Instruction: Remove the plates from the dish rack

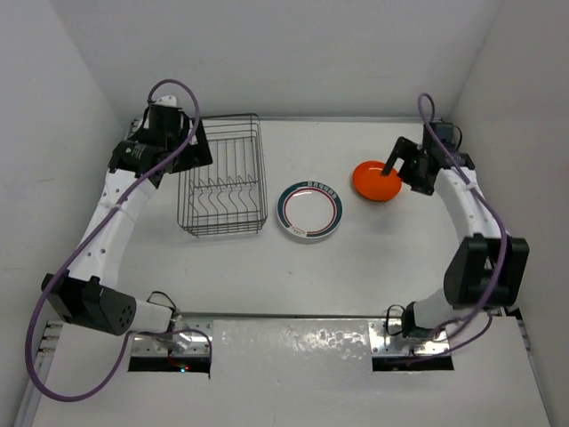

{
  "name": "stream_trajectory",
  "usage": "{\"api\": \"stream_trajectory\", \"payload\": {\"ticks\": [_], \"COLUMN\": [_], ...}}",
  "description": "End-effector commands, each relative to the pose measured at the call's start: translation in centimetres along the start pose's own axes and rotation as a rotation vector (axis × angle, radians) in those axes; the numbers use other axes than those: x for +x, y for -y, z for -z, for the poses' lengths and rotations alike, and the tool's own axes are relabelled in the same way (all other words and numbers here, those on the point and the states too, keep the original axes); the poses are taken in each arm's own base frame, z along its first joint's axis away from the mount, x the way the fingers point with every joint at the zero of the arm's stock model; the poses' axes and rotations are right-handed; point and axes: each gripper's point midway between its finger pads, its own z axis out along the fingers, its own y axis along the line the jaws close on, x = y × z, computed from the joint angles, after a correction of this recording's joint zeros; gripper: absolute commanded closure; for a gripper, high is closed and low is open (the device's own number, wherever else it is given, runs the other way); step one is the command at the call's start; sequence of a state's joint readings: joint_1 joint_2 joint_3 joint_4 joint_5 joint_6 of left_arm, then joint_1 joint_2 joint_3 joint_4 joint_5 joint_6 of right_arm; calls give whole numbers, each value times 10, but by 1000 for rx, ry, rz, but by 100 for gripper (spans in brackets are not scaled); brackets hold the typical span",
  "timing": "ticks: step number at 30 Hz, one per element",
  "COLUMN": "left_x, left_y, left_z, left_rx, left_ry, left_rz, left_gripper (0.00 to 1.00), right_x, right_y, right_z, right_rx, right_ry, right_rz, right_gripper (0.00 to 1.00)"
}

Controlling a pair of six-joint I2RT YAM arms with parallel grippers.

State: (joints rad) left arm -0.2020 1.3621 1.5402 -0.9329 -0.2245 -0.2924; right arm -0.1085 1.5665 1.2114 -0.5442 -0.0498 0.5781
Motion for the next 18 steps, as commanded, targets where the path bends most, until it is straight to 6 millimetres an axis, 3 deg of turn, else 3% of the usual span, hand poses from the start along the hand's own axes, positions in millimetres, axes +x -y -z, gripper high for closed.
{"api": "stream_trajectory", "payload": {"ticks": [1,2,3,8,9,12,14,18], "left_x": [-33,-36,-41,-43,-45,-32,-13,17], "left_y": [-27,-30,-35,-39,-41,-47,-61,-73], "left_z": [1,3,8,24,38,51,51,43], "left_rx": [-159,-177,-195,-161,-138,-127,-181,-216], "left_ry": [148,164,204,313,356,370,341,305], "left_rz": [9,11,20,66,90,123,126,107], "left_gripper": [0,0,0,0,0,0,0,0], "right_x": [-42,-33,-37,-11,-2,12,17,33], "right_y": [-21,-29,-28,-11,-5,1,3,20], "right_z": [92,117,134,201,205,227,239,237], "right_rx": [67,61,74,69,77,56,43,99], "right_ry": [207,219,249,273,258,285,312,313], "right_rz": [283,334,364,374,366,357,349,406], "right_gripper": [1,1,1,1,1,1,1,1]}}
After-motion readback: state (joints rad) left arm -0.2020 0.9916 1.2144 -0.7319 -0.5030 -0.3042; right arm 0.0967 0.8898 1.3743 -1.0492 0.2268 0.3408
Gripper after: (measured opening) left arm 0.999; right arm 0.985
